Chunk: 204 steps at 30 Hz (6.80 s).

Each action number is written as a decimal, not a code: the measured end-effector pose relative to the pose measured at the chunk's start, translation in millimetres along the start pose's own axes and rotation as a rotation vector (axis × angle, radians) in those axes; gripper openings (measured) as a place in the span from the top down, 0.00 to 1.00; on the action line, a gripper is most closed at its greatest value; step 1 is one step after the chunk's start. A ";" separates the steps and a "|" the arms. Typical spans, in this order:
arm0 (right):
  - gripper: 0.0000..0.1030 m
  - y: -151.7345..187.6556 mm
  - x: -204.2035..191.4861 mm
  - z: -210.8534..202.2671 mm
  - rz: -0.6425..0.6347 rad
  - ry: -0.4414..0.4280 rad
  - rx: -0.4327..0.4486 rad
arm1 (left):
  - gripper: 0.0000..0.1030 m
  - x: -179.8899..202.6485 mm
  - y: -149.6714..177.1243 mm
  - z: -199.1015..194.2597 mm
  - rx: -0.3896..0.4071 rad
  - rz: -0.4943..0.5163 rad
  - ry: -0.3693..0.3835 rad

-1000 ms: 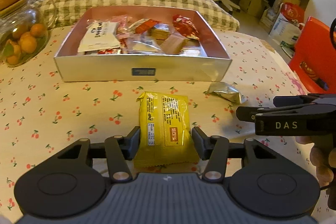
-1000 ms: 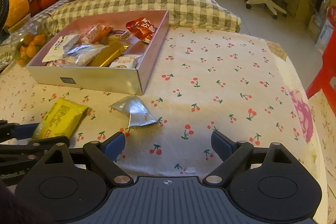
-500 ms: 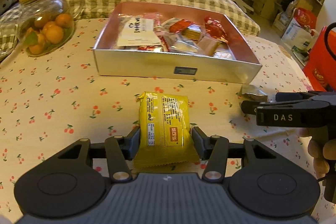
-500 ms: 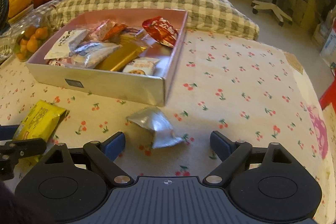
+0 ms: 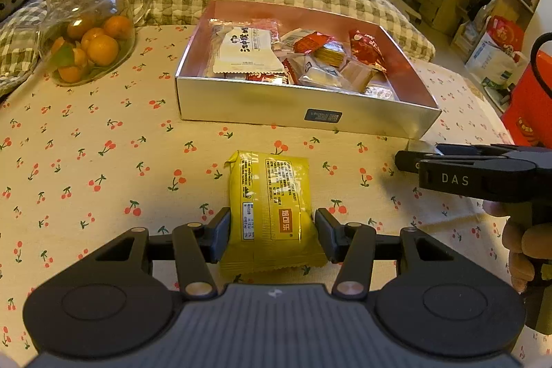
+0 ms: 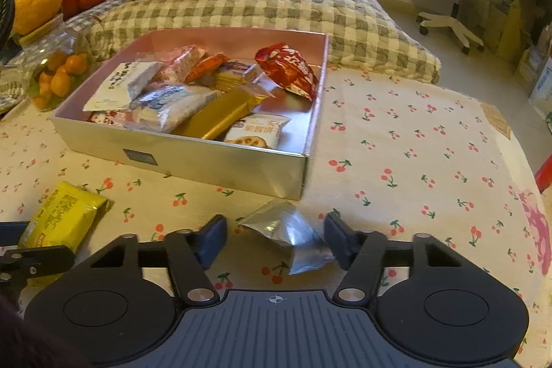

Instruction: Organize snacks

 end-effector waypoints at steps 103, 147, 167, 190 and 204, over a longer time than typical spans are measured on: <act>0.35 -48.2 72.7 -12.3 0.655 -0.166 0.072 | 0.52 69.5 -114.4 73.9 0.150 0.039 0.028; 0.18 -34.7 18.9 -91.0 0.366 -0.106 0.060 | 0.01 2.1 -50.0 -32.4 0.099 0.002 -0.114; 0.12 -17.6 -45.7 -136.6 0.074 0.060 0.114 | 0.00 -3.9 -29.7 -86.5 0.144 0.040 -0.242; 0.12 -14.6 -48.1 -127.6 0.102 0.027 0.060 | 0.00 -2.5 -25.8 -93.6 0.146 0.044 -0.290; 0.12 -14.1 -46.8 -125.7 0.106 0.029 0.056 | 0.00 -2.6 -24.9 -93.8 0.141 0.045 -0.292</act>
Point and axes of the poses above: each gripper's, at about its wrist camera, not at the fingertips, and z roughly the way its jaws point, x to its right, y to its underside, the point moved 6 cm from there along z, roughly the way its jaws point, and after that the axes turned 4 degrees about x, right-handed, at the moved point
